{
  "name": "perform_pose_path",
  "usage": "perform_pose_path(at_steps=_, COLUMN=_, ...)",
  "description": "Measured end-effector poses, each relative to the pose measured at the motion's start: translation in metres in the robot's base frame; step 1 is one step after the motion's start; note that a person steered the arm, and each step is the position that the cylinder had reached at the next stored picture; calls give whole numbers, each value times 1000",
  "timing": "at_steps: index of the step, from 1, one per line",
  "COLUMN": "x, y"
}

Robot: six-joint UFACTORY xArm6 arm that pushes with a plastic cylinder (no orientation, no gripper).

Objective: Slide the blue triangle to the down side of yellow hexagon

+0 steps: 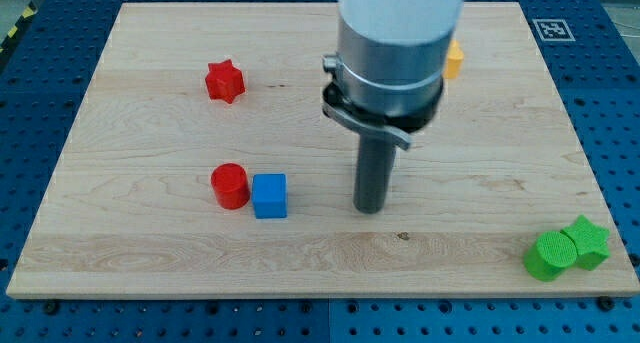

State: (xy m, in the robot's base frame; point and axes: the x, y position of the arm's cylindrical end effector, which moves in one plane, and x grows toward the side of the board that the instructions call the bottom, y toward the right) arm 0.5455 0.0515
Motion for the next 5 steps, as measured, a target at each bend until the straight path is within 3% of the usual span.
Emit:
perform_pose_path(at_steps=1, x=17, y=12)
perform_pose_path(at_steps=3, x=10, y=-35)
perform_pose_path(at_steps=5, x=-58, y=-48)
